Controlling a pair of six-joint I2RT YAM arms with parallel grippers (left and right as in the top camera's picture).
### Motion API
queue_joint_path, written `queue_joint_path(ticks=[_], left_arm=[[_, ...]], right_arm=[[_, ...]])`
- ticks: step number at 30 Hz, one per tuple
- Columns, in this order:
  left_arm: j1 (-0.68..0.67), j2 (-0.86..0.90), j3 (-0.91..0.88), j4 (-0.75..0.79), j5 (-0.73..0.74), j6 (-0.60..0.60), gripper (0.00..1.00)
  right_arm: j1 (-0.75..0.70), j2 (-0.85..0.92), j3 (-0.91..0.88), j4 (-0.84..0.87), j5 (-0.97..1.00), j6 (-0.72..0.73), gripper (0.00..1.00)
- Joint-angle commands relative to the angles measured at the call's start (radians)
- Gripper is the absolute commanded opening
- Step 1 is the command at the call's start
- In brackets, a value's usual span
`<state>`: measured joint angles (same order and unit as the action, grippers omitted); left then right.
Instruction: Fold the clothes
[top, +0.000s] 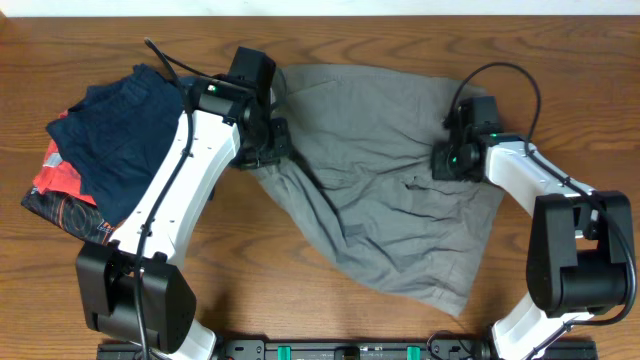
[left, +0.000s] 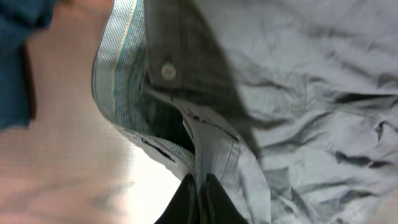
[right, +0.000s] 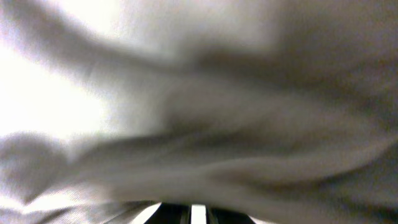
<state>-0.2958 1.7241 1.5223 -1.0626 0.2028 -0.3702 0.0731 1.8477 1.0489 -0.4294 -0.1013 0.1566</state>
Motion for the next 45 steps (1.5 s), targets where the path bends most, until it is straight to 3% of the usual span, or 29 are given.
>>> queue_joint_path(ticks=[1,6,11,14,18,24,29,39,45], left_arm=[[0.002,-0.005,-0.014,0.061,-0.012,-0.010,0.06],[0.002,-0.005,-0.014,0.165,-0.011,-0.010,0.07],[0.002,-0.005,-0.014,0.236,-0.011,-0.010,0.07],[0.002,-0.005,-0.014,0.264,-0.011,-0.010,0.07],[0.002,-0.005,-0.014,0.240,-0.011,-0.010,0.07],[0.002,-0.005,-0.014,0.132,-0.012,-0.009,0.07],[0.002,-0.005,-0.014,0.084,-0.012,-0.009,0.07],[0.002,-0.005,-0.014,0.053,-0.012,-0.009,0.07],[0.002,-0.005,-0.014,0.034,-0.011,-0.009,0.07]], right_arm=[[-0.042,0.021,-0.001,0.091,0.045,0.017,0.05],[-0.098,0.021,0.063,0.167,0.045,-0.002,0.04],[-0.138,0.021,0.212,0.080,0.043,-0.034,0.04],[-0.140,0.020,0.322,-0.092,0.042,-0.043,0.10],[-0.140,0.006,0.440,-0.434,0.042,-0.030,0.30],[-0.141,-0.032,0.441,-0.780,0.023,0.157,0.35],[-0.141,-0.134,0.333,-0.844,-0.167,0.199,0.35],[-0.082,-0.537,-0.150,-0.710,-0.194,0.577,0.36],[-0.006,-0.658,-0.397,-0.658,-0.193,0.769,0.38]])
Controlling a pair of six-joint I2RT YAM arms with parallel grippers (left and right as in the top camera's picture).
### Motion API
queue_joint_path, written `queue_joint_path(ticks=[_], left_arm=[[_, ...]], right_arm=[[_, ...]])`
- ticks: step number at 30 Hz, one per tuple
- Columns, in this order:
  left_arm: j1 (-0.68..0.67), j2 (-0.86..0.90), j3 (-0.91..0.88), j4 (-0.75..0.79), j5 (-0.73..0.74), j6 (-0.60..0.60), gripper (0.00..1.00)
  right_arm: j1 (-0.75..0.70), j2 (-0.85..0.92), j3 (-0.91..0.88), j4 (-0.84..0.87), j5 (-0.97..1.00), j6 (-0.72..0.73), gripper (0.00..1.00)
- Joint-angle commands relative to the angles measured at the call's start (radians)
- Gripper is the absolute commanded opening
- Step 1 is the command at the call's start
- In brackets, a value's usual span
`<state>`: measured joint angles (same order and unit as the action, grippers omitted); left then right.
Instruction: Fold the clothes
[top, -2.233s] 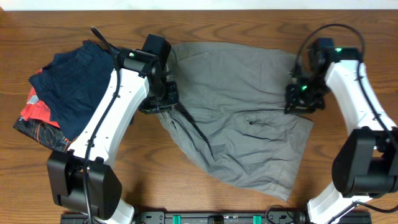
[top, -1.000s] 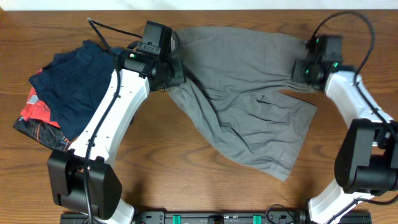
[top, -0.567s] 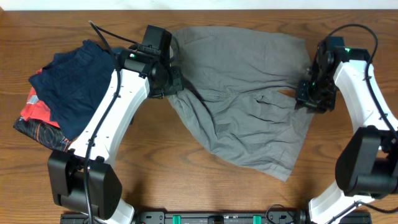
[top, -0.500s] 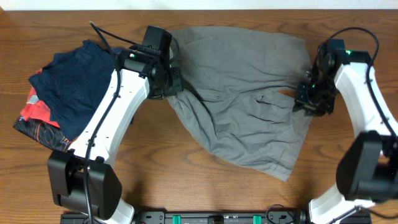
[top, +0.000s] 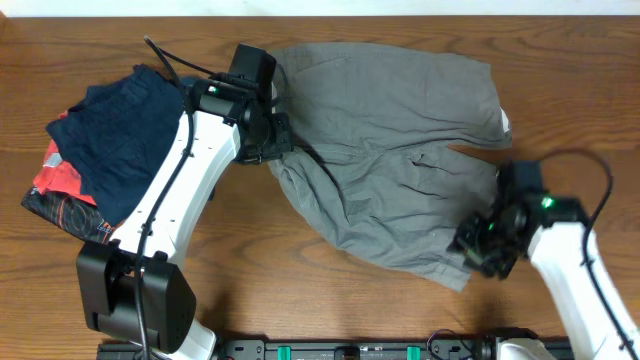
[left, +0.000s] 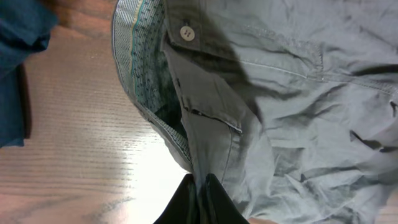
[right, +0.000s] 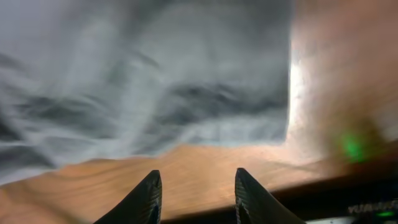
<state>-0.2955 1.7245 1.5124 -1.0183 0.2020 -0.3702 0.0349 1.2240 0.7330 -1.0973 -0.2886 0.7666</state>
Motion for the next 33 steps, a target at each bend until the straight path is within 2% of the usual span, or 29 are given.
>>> queue_joint_path(ticks=[1,9,15,22,24,26,28,29,33], left_arm=[[0.002,-0.005,-0.005,-0.014,-0.011,-0.009,0.07],[0.002,-0.005,-0.005,-0.019,-0.011,-0.009,0.07],[0.001,-0.005,-0.005,-0.037,-0.011,-0.009,0.07],[0.001,-0.005,-0.005,-0.050,-0.011,-0.009,0.07],[0.001,-0.005,-0.005,-0.051,-0.011,-0.009,0.07],[0.001,-0.005,-0.005,-0.051,-0.011,-0.009,0.07],[0.001,-0.005,-0.005,-0.052,-0.011,-0.009,0.07],[0.001,-0.005,-0.005,-0.055,-0.011,-0.009,0.07],[0.002,-0.005,-0.005,-0.090,-0.011,-0.009,0.06]], right_arm=[[0.040,-0.041,-0.112,0.013,-0.007,0.177,0.38],[0.056,-0.046,-0.276,0.164,0.000,0.263,0.43],[0.056,-0.046,-0.311,0.303,0.098,0.296,0.55],[0.056,-0.046,-0.311,0.373,0.161,0.295,0.54],[0.056,-0.046,-0.311,0.376,0.162,0.295,0.48],[0.056,-0.046,-0.311,0.375,0.172,0.295,0.36],[0.056,-0.045,-0.311,0.374,0.189,0.295,0.11],[0.056,-0.046,-0.311,0.374,0.193,0.295,0.02],[0.056,-0.046,-0.309,0.386,0.196,0.285,0.01]])
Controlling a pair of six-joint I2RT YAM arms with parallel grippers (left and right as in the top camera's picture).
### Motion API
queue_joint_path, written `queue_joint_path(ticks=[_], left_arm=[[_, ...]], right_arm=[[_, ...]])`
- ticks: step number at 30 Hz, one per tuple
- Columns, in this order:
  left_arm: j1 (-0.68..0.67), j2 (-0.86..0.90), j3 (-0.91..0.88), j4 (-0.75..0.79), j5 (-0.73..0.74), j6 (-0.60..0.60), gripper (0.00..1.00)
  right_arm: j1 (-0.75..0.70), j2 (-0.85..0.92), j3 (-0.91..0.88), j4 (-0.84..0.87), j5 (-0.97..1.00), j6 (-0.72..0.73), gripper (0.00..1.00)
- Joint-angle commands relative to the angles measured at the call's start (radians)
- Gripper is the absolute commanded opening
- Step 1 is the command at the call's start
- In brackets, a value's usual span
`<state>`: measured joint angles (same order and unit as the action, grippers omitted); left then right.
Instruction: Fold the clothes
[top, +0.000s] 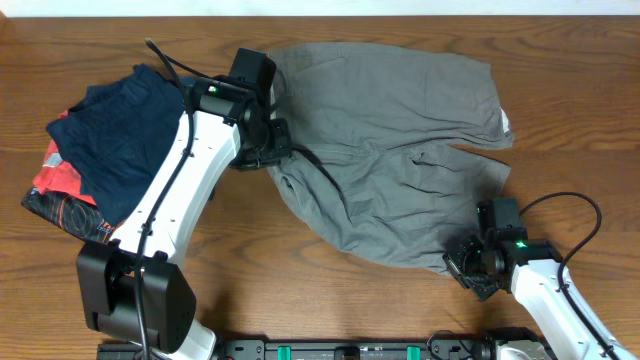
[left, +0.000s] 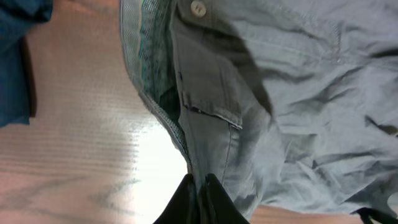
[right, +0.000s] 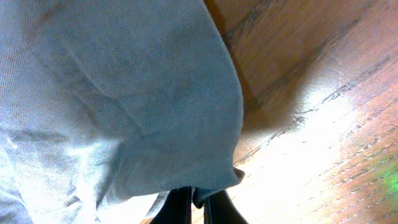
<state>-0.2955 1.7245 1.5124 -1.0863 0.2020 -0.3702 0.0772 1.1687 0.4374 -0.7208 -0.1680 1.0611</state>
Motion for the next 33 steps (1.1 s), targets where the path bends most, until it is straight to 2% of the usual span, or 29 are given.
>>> queue_joint_path(ticks=[1,4,9,16,19,25,33], left_arm=[[0.002,-0.005,-0.005,-0.037,-0.011,-0.009,0.06],[0.002,-0.009,-0.004,-0.109,-0.010,-0.009,0.06],[0.001,-0.061,-0.004,-0.225,0.000,0.000,0.06],[0.001,-0.248,-0.004,-0.350,0.000,0.002,0.06],[0.001,-0.347,-0.004,-0.394,0.000,-0.008,0.06],[0.002,-0.478,-0.004,-0.372,-0.020,-0.015,0.06],[0.002,-0.440,-0.041,-0.225,-0.220,-0.174,0.06]], right_arm=[[0.013,0.009,-0.010,0.013,0.074,-0.024,0.01],[-0.002,-0.003,0.046,-0.018,0.064,-0.111,0.01],[-0.088,-0.060,0.254,-0.214,0.134,-0.258,0.01],[-0.234,-0.099,0.555,-0.469,0.169,-0.446,0.01],[-0.264,-0.105,0.657,-0.521,0.169,-0.539,0.01],[-0.264,-0.090,0.814,-0.454,0.162,-0.681,0.01],[-0.217,0.052,0.838,-0.197,0.111,-0.757,0.01]])
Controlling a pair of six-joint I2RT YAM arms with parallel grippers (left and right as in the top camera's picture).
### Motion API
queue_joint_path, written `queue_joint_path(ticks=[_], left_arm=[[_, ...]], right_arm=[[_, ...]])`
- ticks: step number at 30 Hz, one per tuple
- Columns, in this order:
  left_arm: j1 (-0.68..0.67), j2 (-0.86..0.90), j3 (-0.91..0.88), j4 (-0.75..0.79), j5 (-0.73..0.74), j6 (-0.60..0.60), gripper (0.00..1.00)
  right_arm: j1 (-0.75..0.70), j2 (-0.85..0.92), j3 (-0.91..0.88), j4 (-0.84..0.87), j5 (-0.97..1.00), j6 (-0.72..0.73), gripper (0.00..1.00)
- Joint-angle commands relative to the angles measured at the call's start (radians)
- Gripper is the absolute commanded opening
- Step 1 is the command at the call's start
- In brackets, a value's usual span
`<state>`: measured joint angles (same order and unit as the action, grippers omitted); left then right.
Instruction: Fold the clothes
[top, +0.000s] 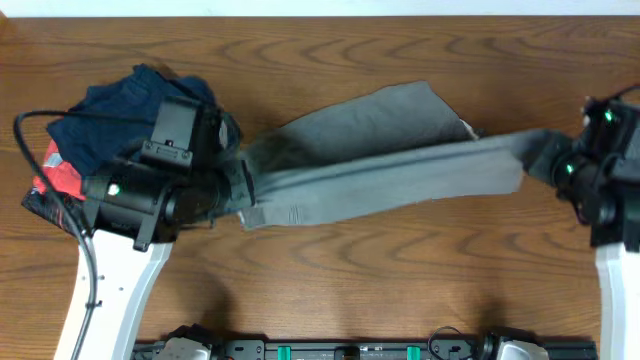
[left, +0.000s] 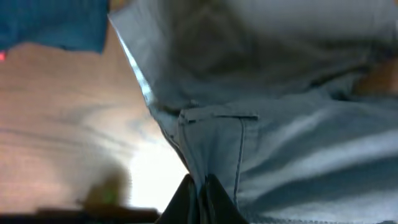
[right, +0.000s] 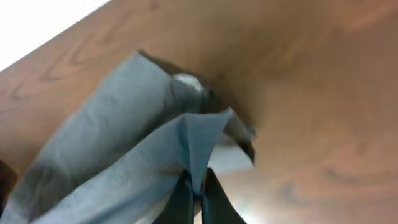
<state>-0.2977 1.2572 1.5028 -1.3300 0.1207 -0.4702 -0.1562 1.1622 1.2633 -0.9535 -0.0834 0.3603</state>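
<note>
The grey shorts (top: 380, 165) hang stretched in a long band across the table, lifted between my two grippers. My left gripper (top: 238, 192) is shut on the waistband end (left: 205, 143) at the left. At the far right my right gripper (top: 545, 160) is shut on a leg hem (right: 202, 143). In both wrist views the fingers pinch grey cloth, at the left gripper (left: 200, 190) and at the right gripper (right: 198, 186). One loose flap (top: 420, 110) points toward the table's back.
A pile of dark blue and red clothes (top: 90, 140) lies at the left, partly under my left arm (top: 130, 230). The wooden table (top: 400, 280) shows below the stretched shorts. My right arm (top: 615, 210) stands at the right edge.
Both grippers have lifted and moved apart, left one to the left, right one up to the far right. The shorts, flat on the table before, now hang stretched between them.
My left gripper held the waistband throughout. My right gripper was shut on the shorts near their right side, then stood open by the lower right hem, then was shut on that hem. Now both hold the shorts taut above the table.
</note>
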Motion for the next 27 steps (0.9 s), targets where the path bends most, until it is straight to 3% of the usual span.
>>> queue_joint_path(ticks=[1,11,18,22,27], left_arm=[[0.005,0.044,-0.048,0.051,-0.172,-0.106,0.06],[0.108,0.207,-0.187,0.235,-0.295,-0.377,0.06],[0.177,0.349,-0.191,0.380,-0.287,-0.381,0.06],[0.177,0.431,-0.191,0.373,-0.279,-0.381,0.06],[0.177,0.533,-0.191,0.380,-0.279,-0.381,0.06]], right_arm=[[0.023,0.087,0.012,0.072,0.026,-0.063,0.01],[0.132,0.376,0.012,0.394,0.027,-0.130,0.01],[0.191,0.564,0.012,0.584,0.026,-0.130,0.01],[0.217,0.667,0.012,0.650,0.022,-0.130,0.02],[0.256,0.772,0.012,0.746,0.023,-0.130,0.09]])
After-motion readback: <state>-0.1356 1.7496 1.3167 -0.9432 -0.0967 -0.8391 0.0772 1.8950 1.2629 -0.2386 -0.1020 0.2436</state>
